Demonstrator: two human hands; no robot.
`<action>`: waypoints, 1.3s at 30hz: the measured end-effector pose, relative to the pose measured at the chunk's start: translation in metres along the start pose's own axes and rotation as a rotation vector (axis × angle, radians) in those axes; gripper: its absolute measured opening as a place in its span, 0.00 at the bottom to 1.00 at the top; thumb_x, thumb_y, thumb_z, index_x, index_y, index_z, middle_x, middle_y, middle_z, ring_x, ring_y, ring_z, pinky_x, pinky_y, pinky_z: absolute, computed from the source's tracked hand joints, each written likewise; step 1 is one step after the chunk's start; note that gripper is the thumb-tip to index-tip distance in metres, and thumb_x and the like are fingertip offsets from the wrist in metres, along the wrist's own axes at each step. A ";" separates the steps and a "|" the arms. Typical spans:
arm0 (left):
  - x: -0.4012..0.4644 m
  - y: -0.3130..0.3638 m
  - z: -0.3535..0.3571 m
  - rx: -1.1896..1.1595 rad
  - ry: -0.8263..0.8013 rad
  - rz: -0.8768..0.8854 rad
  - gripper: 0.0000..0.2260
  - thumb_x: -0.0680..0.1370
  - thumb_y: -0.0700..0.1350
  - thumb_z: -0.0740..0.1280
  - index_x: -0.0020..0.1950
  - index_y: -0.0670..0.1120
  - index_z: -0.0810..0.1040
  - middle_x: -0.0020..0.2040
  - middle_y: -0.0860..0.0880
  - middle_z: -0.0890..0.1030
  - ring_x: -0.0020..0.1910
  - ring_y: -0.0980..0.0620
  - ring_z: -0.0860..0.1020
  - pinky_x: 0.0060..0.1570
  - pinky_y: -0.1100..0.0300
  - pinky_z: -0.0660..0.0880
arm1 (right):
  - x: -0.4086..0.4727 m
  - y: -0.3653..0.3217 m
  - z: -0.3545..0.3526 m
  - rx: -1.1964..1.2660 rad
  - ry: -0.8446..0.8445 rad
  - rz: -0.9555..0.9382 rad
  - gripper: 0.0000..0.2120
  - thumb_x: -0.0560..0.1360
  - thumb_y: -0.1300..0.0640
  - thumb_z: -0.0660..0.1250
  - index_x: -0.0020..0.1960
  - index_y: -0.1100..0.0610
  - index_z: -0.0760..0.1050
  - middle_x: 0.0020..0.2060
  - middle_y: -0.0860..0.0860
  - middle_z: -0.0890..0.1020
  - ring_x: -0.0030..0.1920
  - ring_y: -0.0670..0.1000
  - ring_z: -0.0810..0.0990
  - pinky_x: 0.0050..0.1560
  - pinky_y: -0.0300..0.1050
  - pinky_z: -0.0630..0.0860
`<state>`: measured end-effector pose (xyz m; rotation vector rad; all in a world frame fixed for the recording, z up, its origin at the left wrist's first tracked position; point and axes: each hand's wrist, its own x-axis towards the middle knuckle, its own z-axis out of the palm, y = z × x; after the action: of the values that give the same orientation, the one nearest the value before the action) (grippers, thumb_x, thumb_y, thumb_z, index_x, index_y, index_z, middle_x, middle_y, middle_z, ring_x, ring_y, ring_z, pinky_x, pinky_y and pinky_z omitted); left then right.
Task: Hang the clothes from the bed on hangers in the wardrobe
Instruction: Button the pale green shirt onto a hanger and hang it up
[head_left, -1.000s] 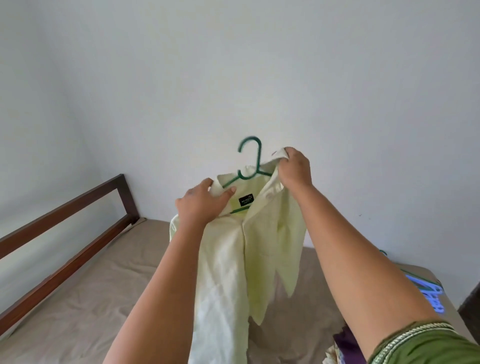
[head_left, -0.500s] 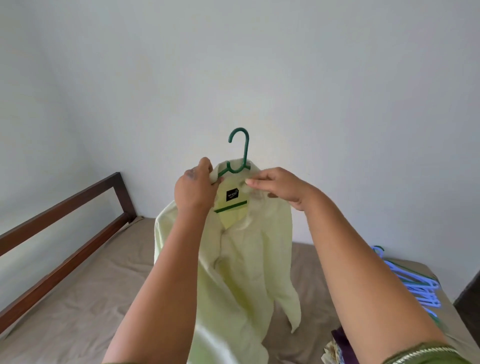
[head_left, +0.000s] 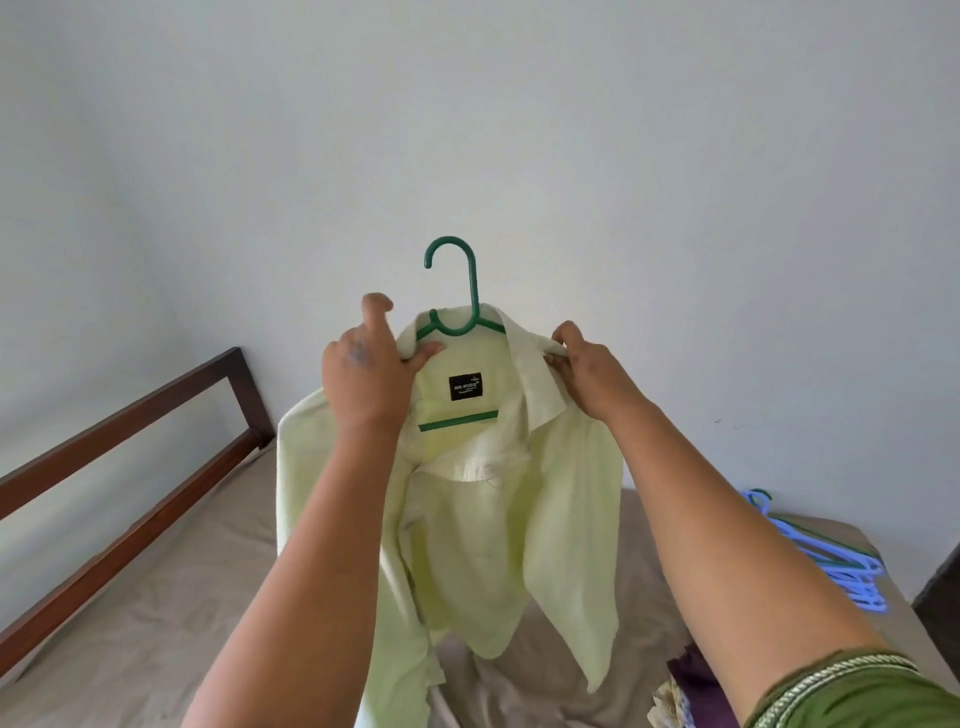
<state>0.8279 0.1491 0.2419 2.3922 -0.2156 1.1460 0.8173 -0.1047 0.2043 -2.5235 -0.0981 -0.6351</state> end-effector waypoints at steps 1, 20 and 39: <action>-0.006 0.003 0.004 0.007 0.031 0.064 0.27 0.70 0.60 0.73 0.58 0.42 0.71 0.32 0.50 0.71 0.33 0.45 0.74 0.39 0.55 0.64 | 0.004 0.002 -0.002 -0.074 -0.011 0.014 0.08 0.82 0.52 0.54 0.53 0.57 0.63 0.37 0.55 0.76 0.36 0.57 0.74 0.35 0.47 0.66; 0.011 0.026 0.020 -0.987 -0.566 -0.532 0.09 0.78 0.48 0.65 0.57 0.48 0.75 0.55 0.54 0.79 0.57 0.55 0.74 0.46 0.63 0.67 | -0.009 0.010 -0.004 0.064 -0.056 0.050 0.07 0.80 0.54 0.61 0.50 0.55 0.64 0.35 0.48 0.73 0.38 0.52 0.71 0.43 0.44 0.62; 0.027 0.040 0.037 -0.282 -0.394 -0.207 0.20 0.83 0.56 0.51 0.43 0.54 0.80 0.38 0.59 0.79 0.45 0.54 0.74 0.57 0.53 0.57 | -0.057 0.022 0.073 0.227 0.603 0.242 0.23 0.69 0.59 0.75 0.57 0.65 0.68 0.52 0.57 0.71 0.47 0.51 0.70 0.49 0.48 0.74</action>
<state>0.8576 0.0978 0.2568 2.2980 -0.2332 0.5071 0.8018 -0.0831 0.1128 -1.9925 0.3270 -1.1727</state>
